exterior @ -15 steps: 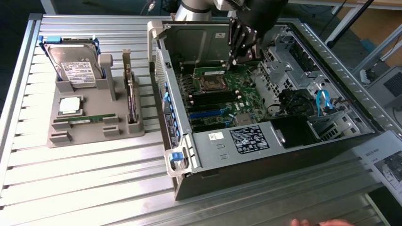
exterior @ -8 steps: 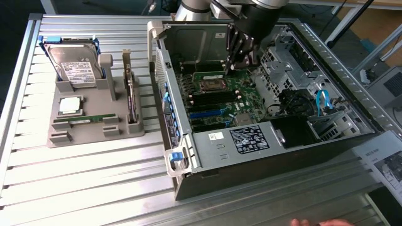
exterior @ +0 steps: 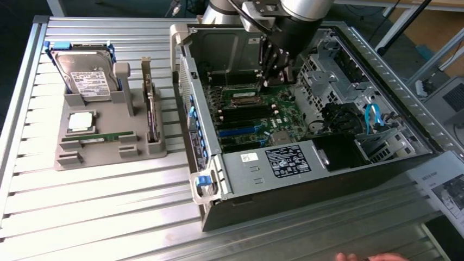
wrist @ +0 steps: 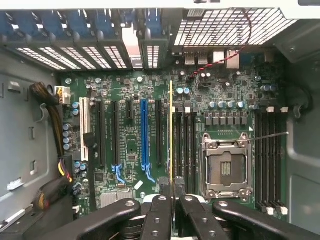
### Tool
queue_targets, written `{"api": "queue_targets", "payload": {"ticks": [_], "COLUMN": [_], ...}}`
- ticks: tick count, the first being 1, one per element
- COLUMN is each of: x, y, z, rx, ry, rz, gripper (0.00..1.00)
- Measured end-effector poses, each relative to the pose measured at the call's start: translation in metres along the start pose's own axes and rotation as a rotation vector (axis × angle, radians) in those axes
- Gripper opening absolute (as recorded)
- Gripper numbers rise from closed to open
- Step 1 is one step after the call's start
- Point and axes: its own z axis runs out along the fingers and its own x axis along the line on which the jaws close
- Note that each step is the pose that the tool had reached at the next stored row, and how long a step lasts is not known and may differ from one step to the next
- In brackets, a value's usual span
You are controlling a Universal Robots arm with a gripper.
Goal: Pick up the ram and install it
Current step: 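Insert the ram into the slot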
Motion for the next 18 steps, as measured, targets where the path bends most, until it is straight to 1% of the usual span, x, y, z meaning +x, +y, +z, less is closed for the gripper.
{"api": "queue_targets", "payload": {"ticks": [14,18], "x": [0.001,0.001], "y": [-0.0007,-0.0007], "z": [0.0252,0.0257], "rx": [0.0,-0.0001], "ry": [0.0,0.0002], "rz": [0.0,0.0], "gripper": [0.12,0.12]}}
